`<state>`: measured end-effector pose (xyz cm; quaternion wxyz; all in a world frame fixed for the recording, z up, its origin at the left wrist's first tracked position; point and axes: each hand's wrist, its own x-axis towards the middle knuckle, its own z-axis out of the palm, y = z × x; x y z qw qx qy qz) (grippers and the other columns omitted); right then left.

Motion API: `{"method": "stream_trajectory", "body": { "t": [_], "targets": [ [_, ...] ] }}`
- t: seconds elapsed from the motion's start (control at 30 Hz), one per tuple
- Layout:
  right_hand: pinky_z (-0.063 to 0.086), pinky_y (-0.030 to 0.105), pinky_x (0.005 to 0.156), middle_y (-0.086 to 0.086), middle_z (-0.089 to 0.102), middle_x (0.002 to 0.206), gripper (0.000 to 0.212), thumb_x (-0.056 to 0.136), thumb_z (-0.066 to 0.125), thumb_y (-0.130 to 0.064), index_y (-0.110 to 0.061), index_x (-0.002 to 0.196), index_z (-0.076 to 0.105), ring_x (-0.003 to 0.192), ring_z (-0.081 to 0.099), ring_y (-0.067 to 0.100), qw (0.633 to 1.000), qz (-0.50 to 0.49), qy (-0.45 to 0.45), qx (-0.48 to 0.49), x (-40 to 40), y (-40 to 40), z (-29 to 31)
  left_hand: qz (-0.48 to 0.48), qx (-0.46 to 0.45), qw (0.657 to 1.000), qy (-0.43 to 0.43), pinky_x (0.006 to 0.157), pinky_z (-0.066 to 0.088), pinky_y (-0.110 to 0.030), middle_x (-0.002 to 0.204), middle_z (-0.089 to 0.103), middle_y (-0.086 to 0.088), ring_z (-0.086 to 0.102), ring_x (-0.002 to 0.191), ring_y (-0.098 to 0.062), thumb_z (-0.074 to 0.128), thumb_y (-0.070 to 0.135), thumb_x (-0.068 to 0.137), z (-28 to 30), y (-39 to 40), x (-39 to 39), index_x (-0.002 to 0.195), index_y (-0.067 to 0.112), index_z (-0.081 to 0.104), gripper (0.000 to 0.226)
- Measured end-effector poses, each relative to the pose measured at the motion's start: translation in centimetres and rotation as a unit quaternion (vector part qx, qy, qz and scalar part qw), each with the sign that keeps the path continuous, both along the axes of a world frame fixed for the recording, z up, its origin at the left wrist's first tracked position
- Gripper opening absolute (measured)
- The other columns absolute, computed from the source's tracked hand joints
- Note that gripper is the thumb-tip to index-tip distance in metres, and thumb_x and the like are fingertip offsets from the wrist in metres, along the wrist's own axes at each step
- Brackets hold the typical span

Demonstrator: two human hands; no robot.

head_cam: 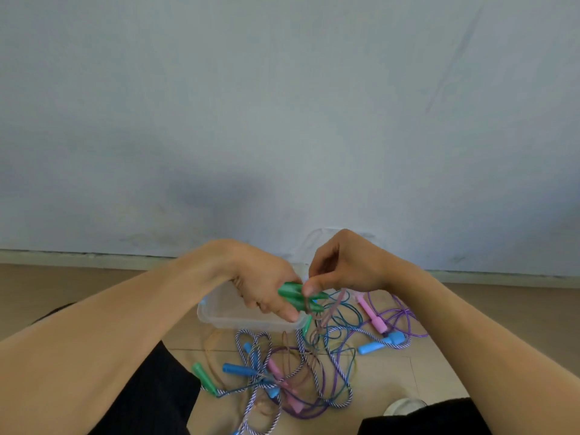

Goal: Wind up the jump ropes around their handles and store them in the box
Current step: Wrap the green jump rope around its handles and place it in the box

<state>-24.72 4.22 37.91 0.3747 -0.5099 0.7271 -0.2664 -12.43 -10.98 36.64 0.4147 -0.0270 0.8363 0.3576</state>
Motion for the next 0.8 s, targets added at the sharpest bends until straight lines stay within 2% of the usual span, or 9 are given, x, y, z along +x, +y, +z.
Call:
{"method": "stream_trajectory", "body": {
  "t": [0.13,0.27,0.37,0.43,0.5,0.53,0.6,0.7,0.8],
  "targets": [
    [0.03,0.026,0.056,0.01,0.045,0.055,0.042,0.08,0.065,-0.052,-0.015,0.061,0.068,0.056,0.036,0.017,0.999,0.002,-0.042,0.029,-0.7,0.1,0.6,0.01,0.124,0.992,0.021,0.061,0.043,-0.033,0.087,0.05,-0.014,0.044,0.073,-0.025,0.068,0.036,0.091,0.8,0.0,0.2,0.114,0.012,0.063,0.033],
    [0.039,0.027,0.061,0.006,0.052,0.051,0.059,0.087,0.055,-0.061,-0.015,0.05,0.059,0.052,0.044,0.018,0.987,-0.033,-0.153,0.042,-0.4,0.0,0.5,0.031,0.23,0.972,0.047,0.054,0.034,-0.03,0.074,0.04,-0.012,0.033,0.063,-0.028,0.063,0.029,0.095,1.6,0.0,0.3,0.108,0.021,0.064,0.016],
    [0.02,0.028,0.051,0.005,0.04,0.05,0.052,0.083,0.062,-0.057,-0.015,0.053,0.053,0.053,0.018,0.02,0.956,-0.096,-0.277,-0.018,-1.1,-0.4,0.0,0.122,0.307,0.938,0.102,0.049,0.028,-0.028,0.064,0.036,-0.001,0.028,0.054,-0.017,0.06,0.029,0.096,2.2,-0.1,0.4,0.103,0.019,0.063,0.013],
    [0.012,0.025,0.045,0.001,0.037,0.049,0.035,0.087,0.063,-0.037,-0.018,0.059,0.053,0.048,0.013,0.015,0.927,-0.11,-0.353,-0.072,-1.7,-0.7,0.1,0.166,0.326,0.92,0.143,0.047,0.026,-0.024,0.063,0.037,0.002,0.028,0.05,-0.014,0.059,0.031,0.095,2.5,-0.1,0.4,0.101,0.019,0.062,0.014],
    [0.015,0.02,0.042,-0.006,0.043,0.048,0.023,0.081,0.072,-0.025,-0.017,0.067,0.057,0.044,0.014,0.01,0.897,-0.103,-0.412,-0.12,-2.3,-0.6,0.4,0.185,0.336,0.909,0.164,0.046,0.024,-0.023,0.063,0.037,0.002,0.029,0.048,-0.012,0.057,0.032,0.095,2.7,0.0,0.4,0.099,0.019,0.061,0.014],
    [0.016,0.02,0.044,-0.009,0.047,0.049,0.024,0.08,0.075,-0.033,-0.016,0.071,0.06,0.045,0.014,0.01,0.887,-0.091,-0.434,-0.13,-2.4,-0.4,0.6,0.193,0.345,0.904,0.165,0.046,0.023,-0.022,0.063,0.037,0.002,0.029,0.047,-0.012,0.057,0.033,0.094,2.8,0.0,0.4,0.1,0.019,0.06,0.015],
    [0.014,0.026,0.052,-0.008,0.055,0.052,0.041,0.083,0.064,-0.052,-0.011,0.085,0.068,0.047,0.017,0.011,0.882,-0.076,-0.448,-0.125,-2.5,-0.3,0.4,0.208,0.369,0.893,0.153,0.046,0.021,-0.023,0.062,0.036,0.002,0.029,0.047,-0.011,0.057,0.034,0.095,2.9,0.0,0.5,0.104,0.015,0.058,0.021],
    [0.026,0.033,0.064,0.002,0.064,0.071,0.074,0.081,0.063,-0.061,0.0,0.119,0.048,0.056,0.043,0.015,0.851,-0.11,-0.496,-0.134,-2.9,-0.5,0.1,0.228,0.389,0.882,0.138,0.045,0.02,-0.022,0.063,0.035,0.001,0.028,0.047,-0.01,0.054,0.035,0.093,3.0,-0.2,0.6,0.108,0.011,0.054,0.028],
    [0.049,0.037,0.081,0.011,0.071,0.107,0.073,0.091,0.037,-0.066,0.001,0.106,0.063,0.082,0.062,0.022,0.881,-0.167,-0.426,-0.118,-2.5,-1.0,0.3,0.242,0.39,0.88,0.12,0.044,0.018,-0.021,0.062,0.035,0.002,0.028,0.047,-0.01,0.056,0.038,0.092,3.0,-0.4,0.6,0.109,0.012,0.053,0.031]
  ]
}}
